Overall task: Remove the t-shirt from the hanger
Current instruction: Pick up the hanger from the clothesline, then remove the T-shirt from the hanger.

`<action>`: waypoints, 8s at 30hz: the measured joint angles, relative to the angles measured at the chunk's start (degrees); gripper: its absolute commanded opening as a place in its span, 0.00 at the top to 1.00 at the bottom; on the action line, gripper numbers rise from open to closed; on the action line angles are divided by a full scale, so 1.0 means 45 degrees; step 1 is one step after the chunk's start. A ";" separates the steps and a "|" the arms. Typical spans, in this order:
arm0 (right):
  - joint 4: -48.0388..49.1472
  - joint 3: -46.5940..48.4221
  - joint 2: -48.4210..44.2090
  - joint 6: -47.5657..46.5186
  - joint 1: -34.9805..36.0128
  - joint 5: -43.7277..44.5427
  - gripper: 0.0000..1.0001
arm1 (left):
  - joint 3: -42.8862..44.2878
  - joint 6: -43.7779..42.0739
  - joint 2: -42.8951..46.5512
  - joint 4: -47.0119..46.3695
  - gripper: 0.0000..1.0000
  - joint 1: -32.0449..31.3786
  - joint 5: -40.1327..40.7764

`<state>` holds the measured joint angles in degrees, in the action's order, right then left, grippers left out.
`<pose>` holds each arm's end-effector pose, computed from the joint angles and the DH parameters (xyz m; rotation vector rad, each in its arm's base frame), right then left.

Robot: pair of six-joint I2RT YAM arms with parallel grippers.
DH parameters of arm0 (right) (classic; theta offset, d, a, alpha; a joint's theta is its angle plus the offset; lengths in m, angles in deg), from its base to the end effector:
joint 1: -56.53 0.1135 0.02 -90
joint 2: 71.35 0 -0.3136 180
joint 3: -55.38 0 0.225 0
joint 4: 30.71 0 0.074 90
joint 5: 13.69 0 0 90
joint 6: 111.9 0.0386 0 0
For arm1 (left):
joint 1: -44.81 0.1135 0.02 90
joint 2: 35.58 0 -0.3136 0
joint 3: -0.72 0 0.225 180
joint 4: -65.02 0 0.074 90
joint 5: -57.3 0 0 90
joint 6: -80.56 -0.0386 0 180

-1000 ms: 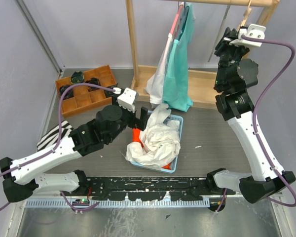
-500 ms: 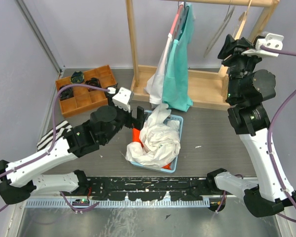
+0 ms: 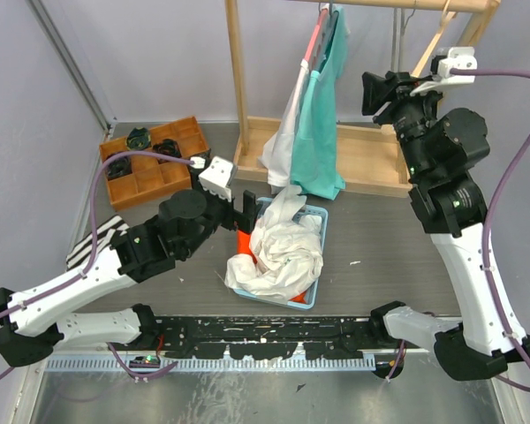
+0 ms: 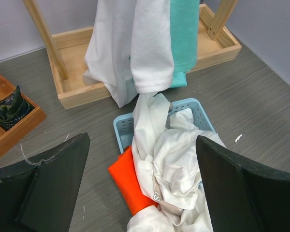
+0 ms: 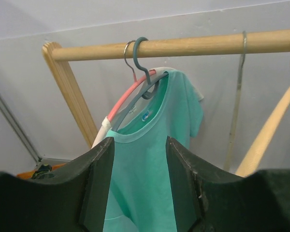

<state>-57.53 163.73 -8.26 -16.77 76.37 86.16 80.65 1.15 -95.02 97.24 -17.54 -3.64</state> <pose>0.1365 0.0422 0.5884 -0.0118 1.2583 0.2697 0.0987 -0.1479 0.4404 0.4283 1.7214 -0.4777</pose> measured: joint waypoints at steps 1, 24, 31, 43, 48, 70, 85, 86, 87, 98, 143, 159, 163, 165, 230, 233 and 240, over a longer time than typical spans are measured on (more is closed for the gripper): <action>-0.0005 0.0015 0.0102 0.0068 0.0024 -0.0126 0.47 | 0.0000 0.0000 0.0000 0.0029 0.02 0.0000 0.0000; -0.1715 0.3429 0.4750 0.2118 0.0733 0.0238 0.43 | -0.0486 0.0039 0.1350 0.0219 0.02 0.0000 -0.0874; -0.2210 0.4634 0.5819 0.2574 0.0733 0.0321 0.43 | -0.0636 0.0092 0.1428 0.0257 0.02 0.0000 -0.0899; -0.2788 0.4775 0.6436 0.2914 0.0733 0.0364 0.43 | -0.0685 0.0126 0.1559 0.0267 0.02 0.0000 -0.0908; -0.3021 0.5197 0.6688 0.2948 0.0733 0.0364 0.43 | -0.0695 0.0136 0.1593 0.0277 0.02 0.0000 -0.0908; -0.4532 0.5984 0.7062 0.3055 0.0738 0.2195 0.46 | -0.0695 0.0136 0.1389 0.0340 0.02 0.0000 -0.1030; -0.4677 0.6363 0.7067 0.2603 0.0738 0.2579 0.74 | -0.0695 0.0136 0.1350 0.0340 0.02 0.0000 -0.1054; -0.4677 0.6373 0.7067 0.2569 0.0738 0.2603 0.75 | -0.0695 0.0136 0.1336 0.0340 0.02 0.0000 -0.1054; -0.4677 0.6387 0.7067 0.2550 0.0738 0.2618 0.75 | -0.0695 0.0136 0.1316 0.0340 0.02 0.0000 -0.1054; -0.4741 0.7218 0.7839 0.2191 0.0758 0.2793 0.68 | -0.0695 0.0136 0.1258 0.0340 0.02 0.0000 -0.1054; -0.4585 0.5207 0.5299 0.0175 0.0758 0.3079 0.99 | -0.0646 0.0107 0.0437 0.0330 0.02 0.0000 -0.0719; -0.5527 0.2671 0.1093 0.0471 0.0758 0.1190 0.99 | -0.0432 0.0141 0.1054 0.0554 0.02 0.0000 -0.0665; -0.5595 0.2375 0.0287 0.0588 0.0758 0.0597 0.99 | -0.0413 0.0330 0.1248 0.0840 0.02 0.0000 -0.0680; -0.5581 0.2239 -0.0136 0.0622 0.0758 0.0199 0.99 | -0.0413 0.0427 0.1404 0.0928 0.02 0.0000 -0.0724; -0.1389 -0.2424 -0.0991 0.1749 0.1083 -0.7533 0.99 | 0.3818 -0.2545 0.0389 0.0423 0.02 0.0005 0.0573; -0.1394 -0.2715 -0.1287 0.1603 0.1166 -0.7533 0.99 | 0.4566 -0.3293 -0.0321 -0.0029 0.02 0.0005 0.0801; -0.1501 -0.2720 -0.1321 0.1185 0.1331 -0.7538 0.99 | 0.5765 -0.4469 -0.1457 -0.0831 0.02 0.0219 0.0991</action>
<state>-64.29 151.49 -14.21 -11.44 82.36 52.24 106.60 -18.96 -101.57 93.50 -16.55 0.82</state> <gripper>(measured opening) 0.200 0.981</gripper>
